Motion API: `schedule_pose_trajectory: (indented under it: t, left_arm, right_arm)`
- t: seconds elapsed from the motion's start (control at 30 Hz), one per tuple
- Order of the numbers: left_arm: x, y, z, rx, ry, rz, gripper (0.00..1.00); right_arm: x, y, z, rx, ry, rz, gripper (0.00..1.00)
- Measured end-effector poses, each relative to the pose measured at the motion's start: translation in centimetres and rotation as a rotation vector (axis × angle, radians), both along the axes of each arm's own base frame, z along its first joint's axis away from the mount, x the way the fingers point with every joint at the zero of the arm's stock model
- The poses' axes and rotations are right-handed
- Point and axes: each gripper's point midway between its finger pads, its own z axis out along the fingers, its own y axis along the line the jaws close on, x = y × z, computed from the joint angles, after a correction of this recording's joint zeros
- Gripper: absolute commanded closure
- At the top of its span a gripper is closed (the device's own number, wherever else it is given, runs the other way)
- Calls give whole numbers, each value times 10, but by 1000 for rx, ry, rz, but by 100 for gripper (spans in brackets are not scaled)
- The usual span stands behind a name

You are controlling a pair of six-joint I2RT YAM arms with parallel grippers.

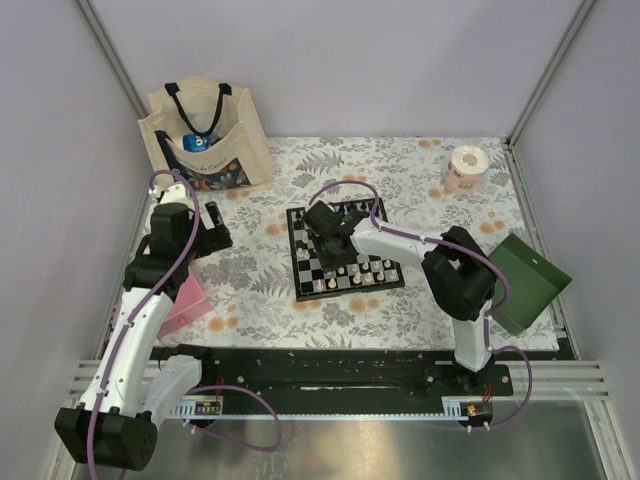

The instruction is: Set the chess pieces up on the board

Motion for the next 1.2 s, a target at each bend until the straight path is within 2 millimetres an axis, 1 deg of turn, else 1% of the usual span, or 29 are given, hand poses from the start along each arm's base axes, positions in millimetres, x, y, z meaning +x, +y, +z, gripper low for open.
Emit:
schedule_pose_trajectory:
  t: [0.2, 0.4, 0.6, 0.63, 0.77, 0.93, 1.2]
  left_arm:
    - [0, 0, 0, 0, 0, 0, 1]
    - [0, 0, 0, 0, 0, 0, 1]
    - [0, 0, 0, 0, 0, 0, 1]
    - [0, 0, 0, 0, 0, 0, 1]
    - [0, 0, 0, 0, 0, 0, 1]
    - [0, 0, 0, 0, 0, 0, 1]
    - [0, 0, 0, 0, 0, 0, 1]
  right_arm:
    - [-2, -2, -2, -7, 7, 0, 85]
    - [-2, -2, -2, -8, 8, 0, 80]
    - [-2, -2, -2, -8, 8, 1, 79]
    - [-2, -2, -2, -8, 8, 1, 77]
    - [-2, -2, -2, -7, 8, 1, 79]
    - [-2, -2, -2, -5, 7, 1, 74]
    - [-1, -1, -1, -3, 7, 1, 72]
